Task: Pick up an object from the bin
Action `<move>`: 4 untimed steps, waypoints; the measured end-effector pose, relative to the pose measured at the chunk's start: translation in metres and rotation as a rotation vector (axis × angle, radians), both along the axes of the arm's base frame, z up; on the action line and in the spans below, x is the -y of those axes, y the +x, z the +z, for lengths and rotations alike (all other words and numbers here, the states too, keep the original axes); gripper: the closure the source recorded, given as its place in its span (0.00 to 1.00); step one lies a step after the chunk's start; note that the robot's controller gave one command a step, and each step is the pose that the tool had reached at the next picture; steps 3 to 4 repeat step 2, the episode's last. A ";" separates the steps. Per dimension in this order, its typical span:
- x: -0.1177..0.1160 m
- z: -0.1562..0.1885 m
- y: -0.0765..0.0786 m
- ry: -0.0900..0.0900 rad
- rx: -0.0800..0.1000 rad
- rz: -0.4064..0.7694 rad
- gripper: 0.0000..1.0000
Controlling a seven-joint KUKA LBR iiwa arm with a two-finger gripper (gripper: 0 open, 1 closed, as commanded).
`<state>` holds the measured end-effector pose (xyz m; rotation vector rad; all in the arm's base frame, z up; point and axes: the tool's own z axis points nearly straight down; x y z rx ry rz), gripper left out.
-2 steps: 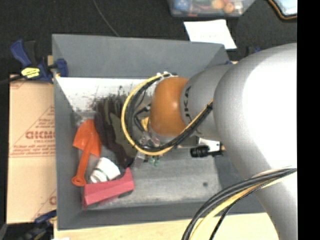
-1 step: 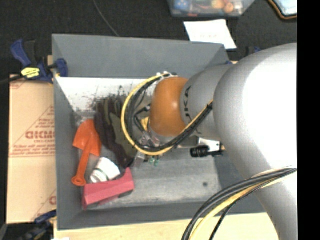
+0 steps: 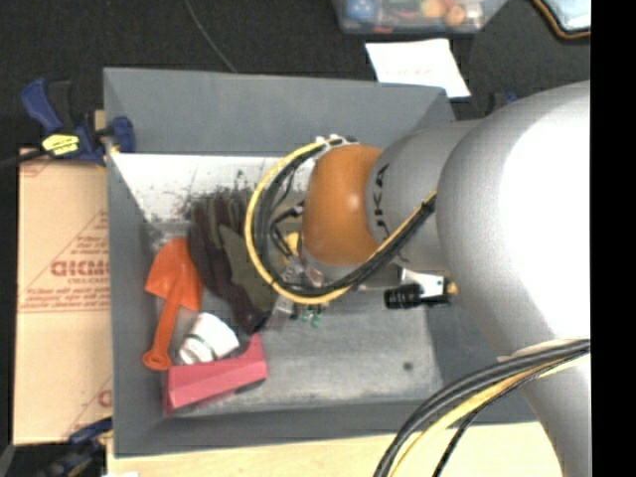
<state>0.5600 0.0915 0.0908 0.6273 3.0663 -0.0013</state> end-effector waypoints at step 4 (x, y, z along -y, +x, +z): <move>0.000 0.072 0.001 0.000 0.006 0.002 1.00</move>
Offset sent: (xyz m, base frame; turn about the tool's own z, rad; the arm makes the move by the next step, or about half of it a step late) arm -0.0004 -0.0004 0.0520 -0.0016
